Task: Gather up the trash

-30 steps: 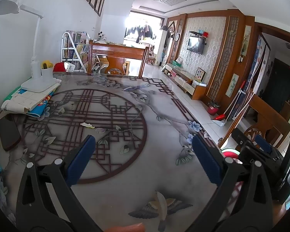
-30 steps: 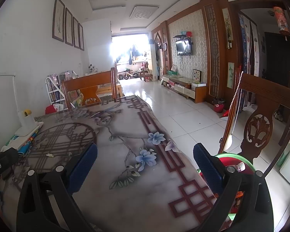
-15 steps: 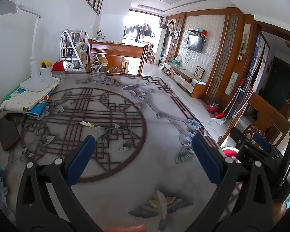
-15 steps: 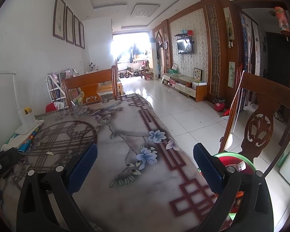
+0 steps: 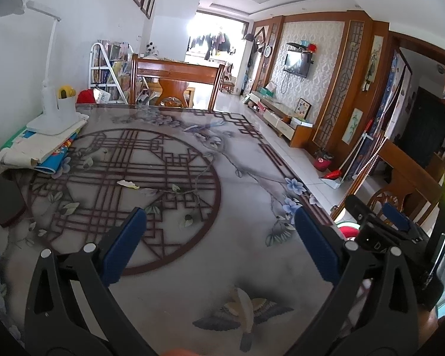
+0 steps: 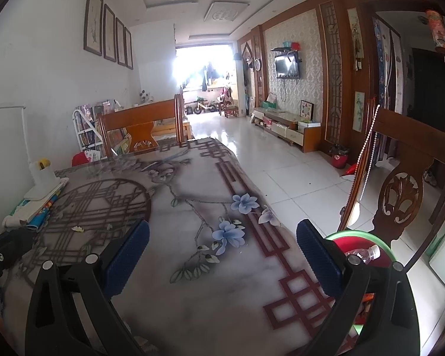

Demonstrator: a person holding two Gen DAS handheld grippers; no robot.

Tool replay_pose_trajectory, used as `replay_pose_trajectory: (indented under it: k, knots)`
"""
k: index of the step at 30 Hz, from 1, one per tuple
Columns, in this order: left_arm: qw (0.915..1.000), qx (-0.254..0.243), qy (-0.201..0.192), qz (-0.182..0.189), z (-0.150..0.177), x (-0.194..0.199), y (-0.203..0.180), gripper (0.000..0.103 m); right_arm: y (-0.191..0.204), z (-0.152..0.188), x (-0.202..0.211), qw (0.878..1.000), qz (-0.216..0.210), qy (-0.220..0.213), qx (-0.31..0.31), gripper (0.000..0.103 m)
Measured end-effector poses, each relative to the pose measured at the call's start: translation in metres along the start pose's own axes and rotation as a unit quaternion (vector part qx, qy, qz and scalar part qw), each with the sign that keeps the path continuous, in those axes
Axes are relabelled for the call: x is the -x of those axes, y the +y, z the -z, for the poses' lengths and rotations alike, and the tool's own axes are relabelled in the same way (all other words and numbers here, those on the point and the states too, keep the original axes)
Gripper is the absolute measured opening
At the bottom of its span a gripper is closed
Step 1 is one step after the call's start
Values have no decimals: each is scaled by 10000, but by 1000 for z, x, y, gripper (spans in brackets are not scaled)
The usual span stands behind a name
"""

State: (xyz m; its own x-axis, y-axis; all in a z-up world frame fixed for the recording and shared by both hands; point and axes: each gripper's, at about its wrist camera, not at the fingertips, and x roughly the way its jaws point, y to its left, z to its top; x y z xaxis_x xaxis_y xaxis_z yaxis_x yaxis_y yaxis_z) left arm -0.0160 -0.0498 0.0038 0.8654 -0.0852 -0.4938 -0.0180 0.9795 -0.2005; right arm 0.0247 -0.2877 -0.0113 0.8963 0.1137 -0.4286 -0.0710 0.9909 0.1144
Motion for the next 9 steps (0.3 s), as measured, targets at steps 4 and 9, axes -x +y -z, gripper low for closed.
replay_pose_trajectory:
  k: [4,9]
  knots:
    - [9998,25,26,-181,-2,-1,3,98,4,3,-22,9988,-182,451,-38,96]
    - [9992,252,152,-282,-2,-7,14,98,18,15,-82,9859,-278,1644,150,95]
